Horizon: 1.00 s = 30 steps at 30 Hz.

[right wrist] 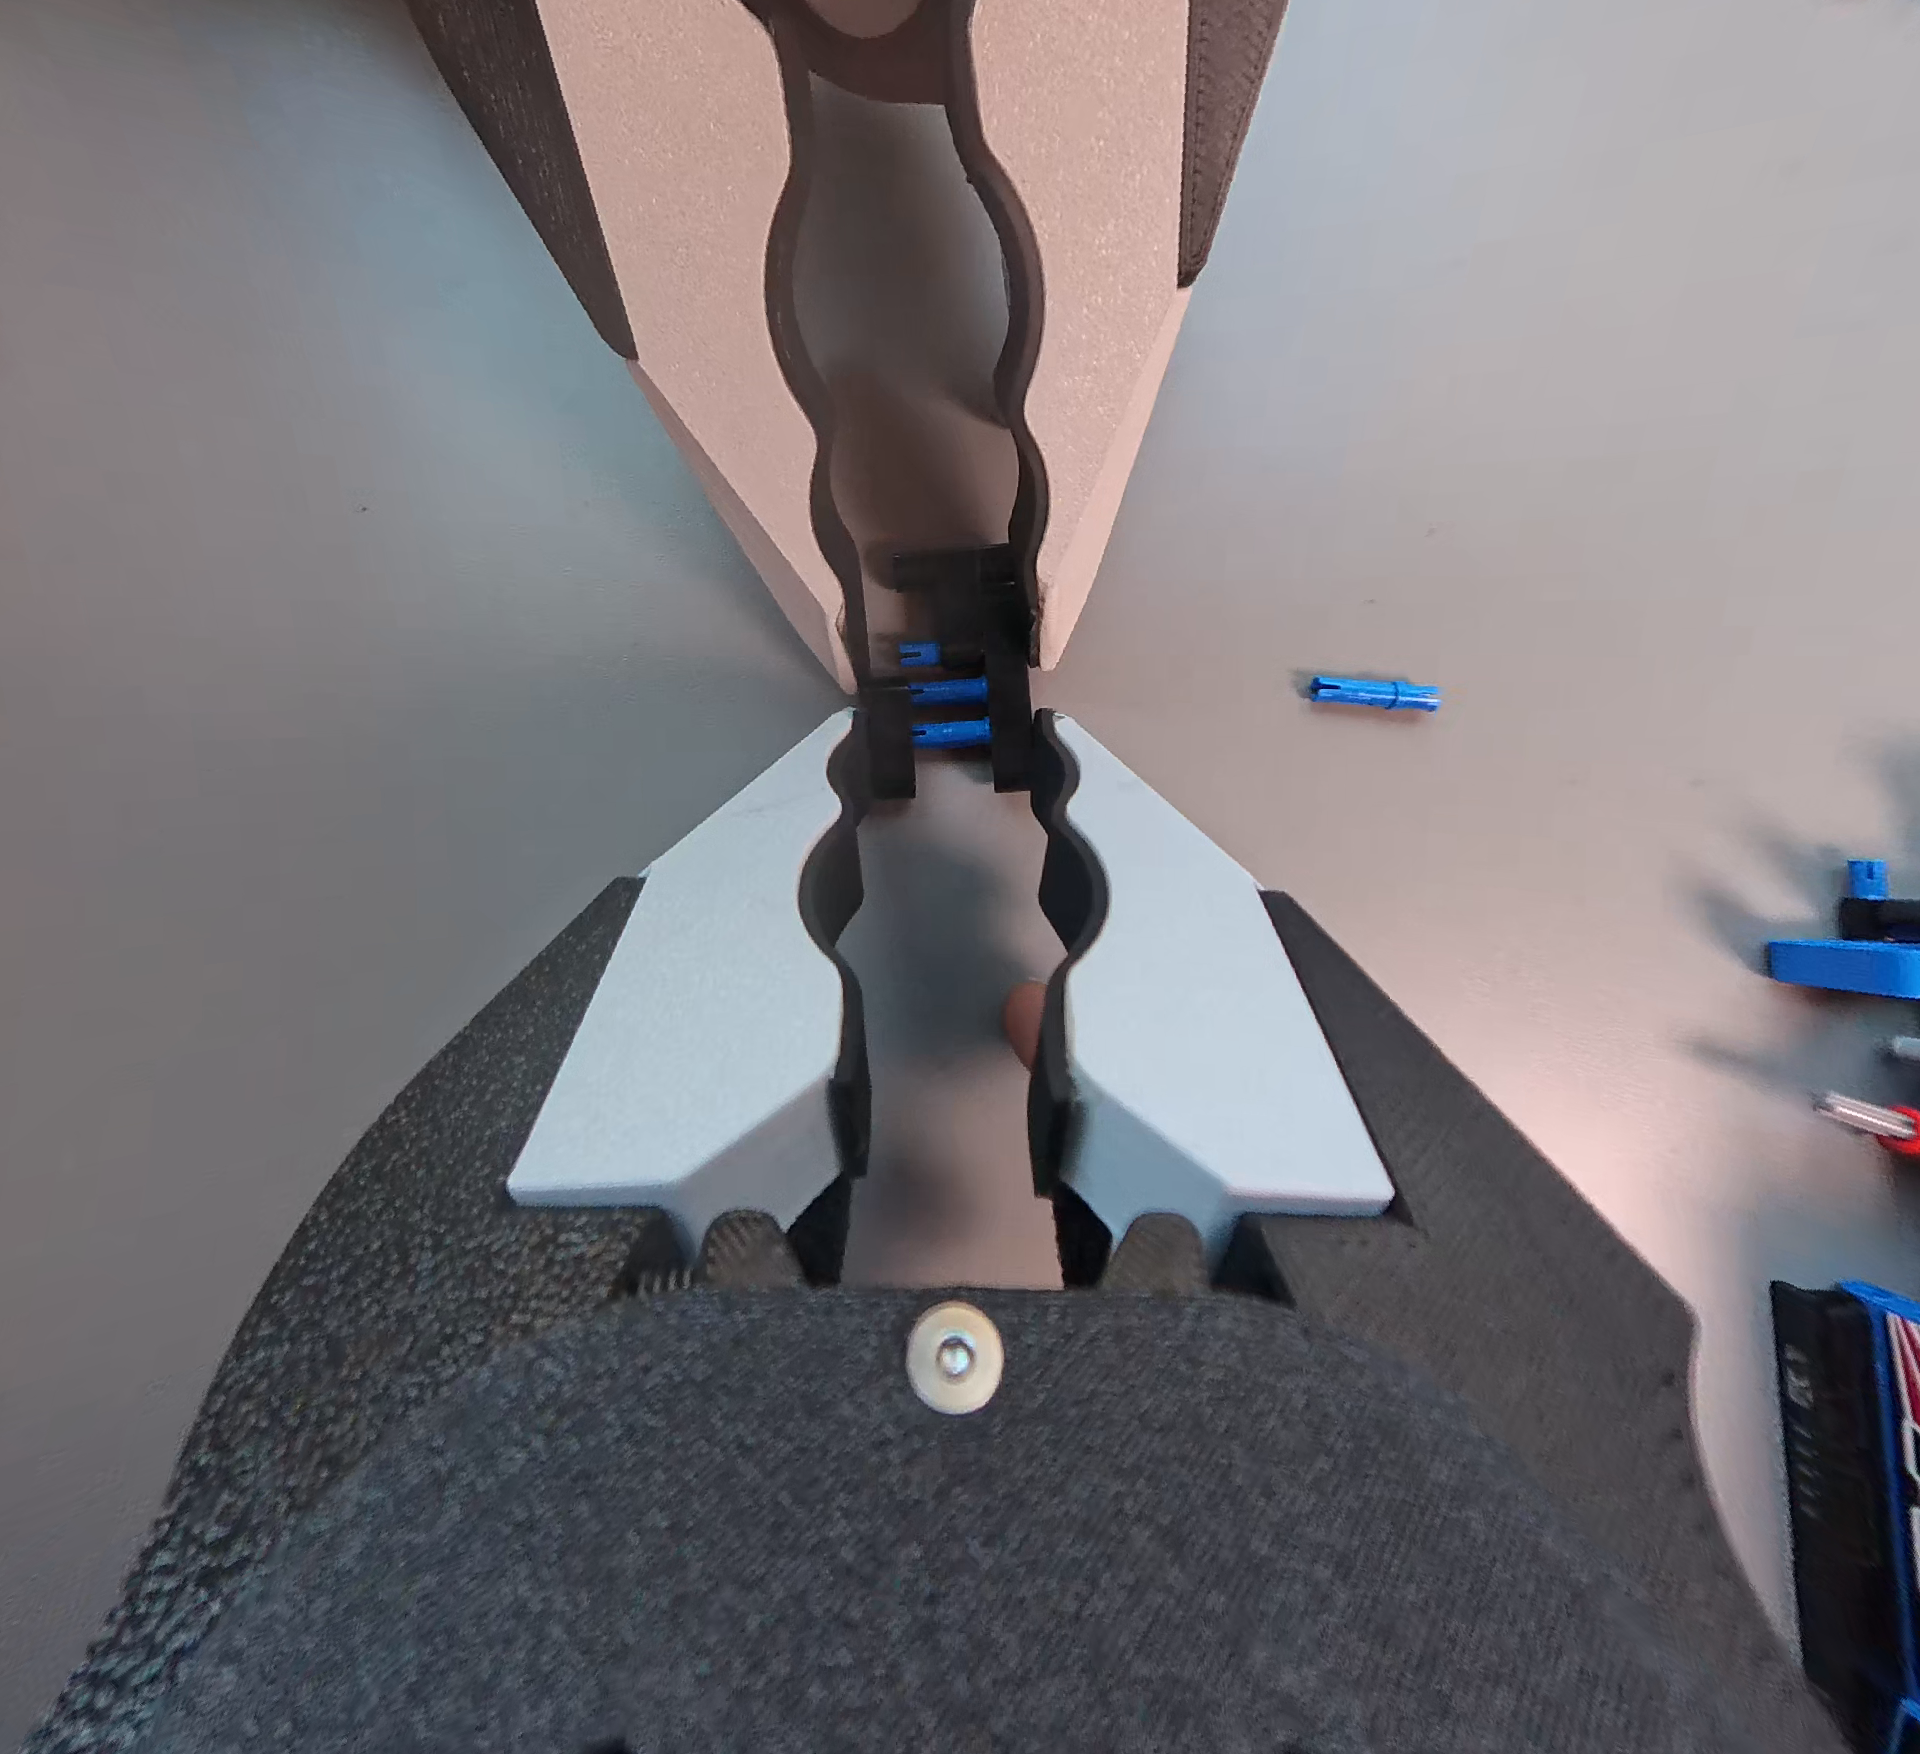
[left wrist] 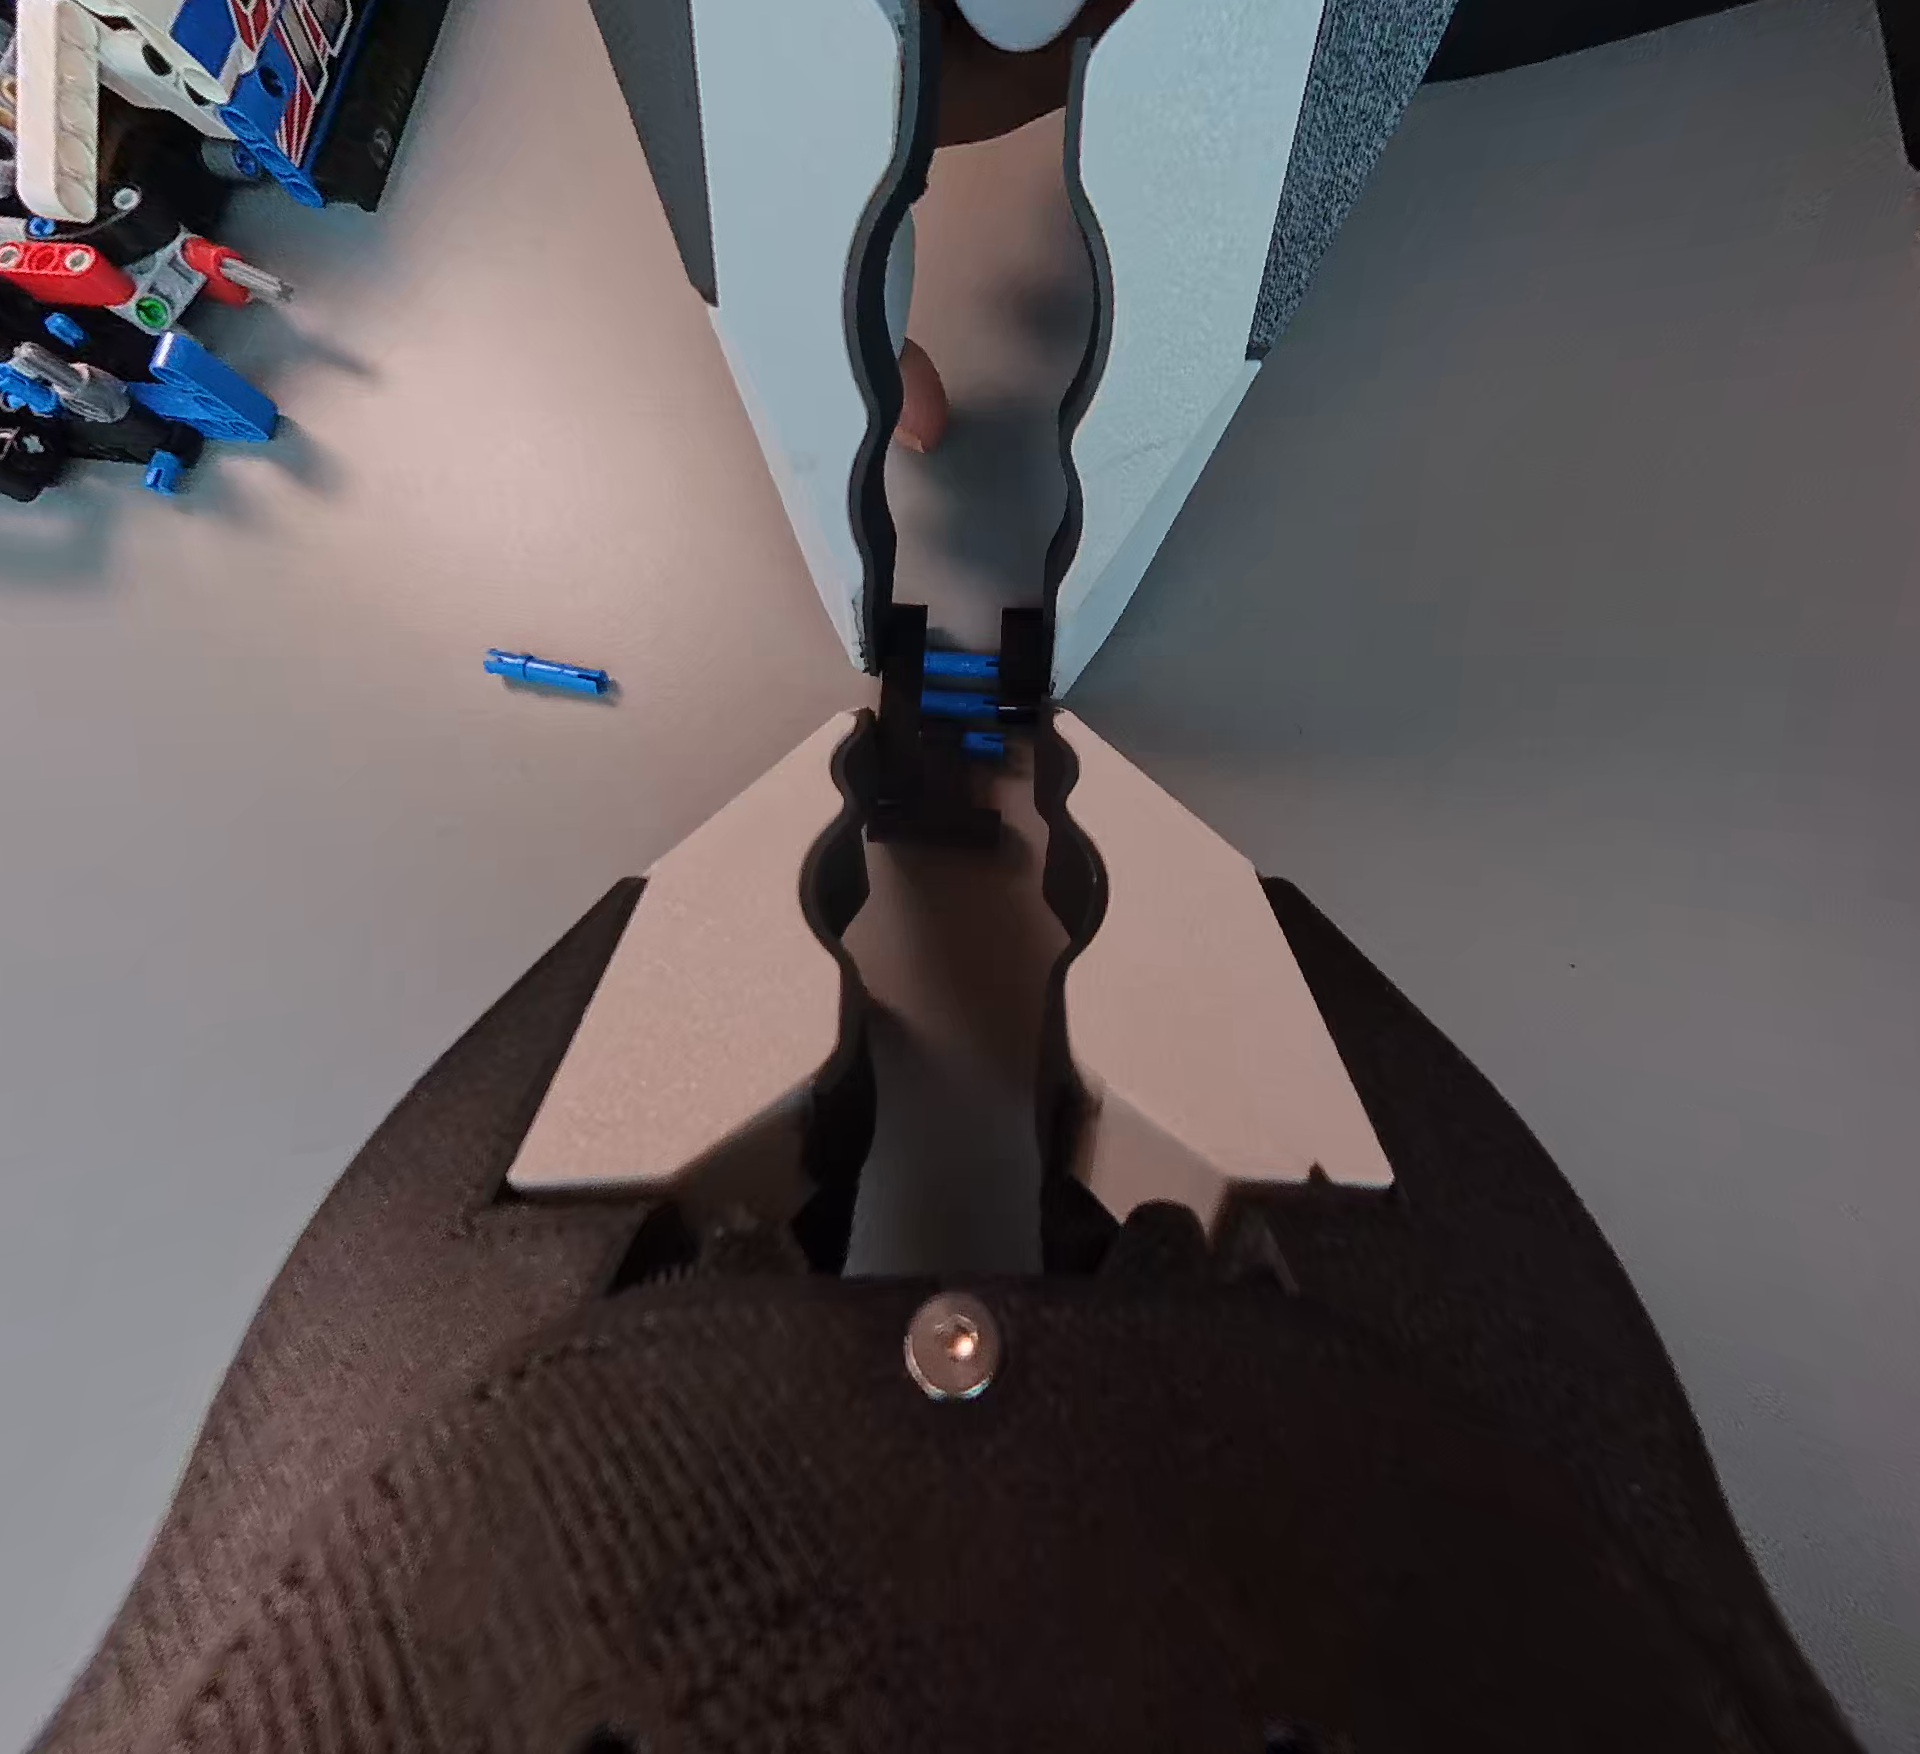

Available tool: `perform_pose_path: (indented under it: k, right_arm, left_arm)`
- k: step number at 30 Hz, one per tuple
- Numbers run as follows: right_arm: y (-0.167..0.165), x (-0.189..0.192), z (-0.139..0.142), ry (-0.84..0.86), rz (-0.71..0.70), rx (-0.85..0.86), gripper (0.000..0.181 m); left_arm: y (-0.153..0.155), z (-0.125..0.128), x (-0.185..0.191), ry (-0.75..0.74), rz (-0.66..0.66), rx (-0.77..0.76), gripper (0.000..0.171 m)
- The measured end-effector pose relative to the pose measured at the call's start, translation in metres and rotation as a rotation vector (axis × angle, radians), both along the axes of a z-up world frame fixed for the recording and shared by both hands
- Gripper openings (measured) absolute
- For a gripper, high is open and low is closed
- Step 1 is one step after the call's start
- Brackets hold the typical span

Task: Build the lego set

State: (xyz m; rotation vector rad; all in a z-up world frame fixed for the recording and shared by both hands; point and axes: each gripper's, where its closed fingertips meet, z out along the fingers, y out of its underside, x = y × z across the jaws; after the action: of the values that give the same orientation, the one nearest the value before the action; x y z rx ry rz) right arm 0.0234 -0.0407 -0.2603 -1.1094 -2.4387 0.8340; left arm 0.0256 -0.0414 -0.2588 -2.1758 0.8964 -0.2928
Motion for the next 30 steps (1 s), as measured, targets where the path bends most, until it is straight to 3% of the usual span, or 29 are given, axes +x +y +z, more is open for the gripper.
perform_pose_path:
  k: [11, 18, 19, 21, 24, 30]
  right_arm:
    - [-0.004, 0.003, 0.000, 0.001, 0.020, -0.006, 0.028]
    - [-0.005, 0.002, 0.003, 0.096, 0.052, 0.042, 0.027]
    - [-0.004, 0.001, 0.006, 0.137, 0.061, 0.048, 0.026]
    - [-0.002, -0.006, 0.025, 0.271, 0.038, 0.018, 0.000]
    - [0.008, 0.000, 0.009, 0.264, 0.101, 0.202, 0.000]
    - [0.008, 0.001, 0.011, 0.238, 0.067, 0.120, 0.000]
  left_arm:
    - [-0.003, -0.002, 0.002, -0.003, -0.026, -0.077, 0.029]
    - [-0.003, 0.003, 0.002, 0.024, -0.053, 0.120, 0.027]
    - [-0.001, 0.008, -0.001, 0.022, -0.044, 0.167, 0.014]
    - [0.003, 0.024, -0.004, -0.010, -0.027, 0.249, 0.000]
    - [0.005, 0.007, -0.009, 0.106, -0.024, 0.216, 0.000]
    - [0.007, 0.011, -0.020, 0.030, 0.033, 0.192, 0.000]
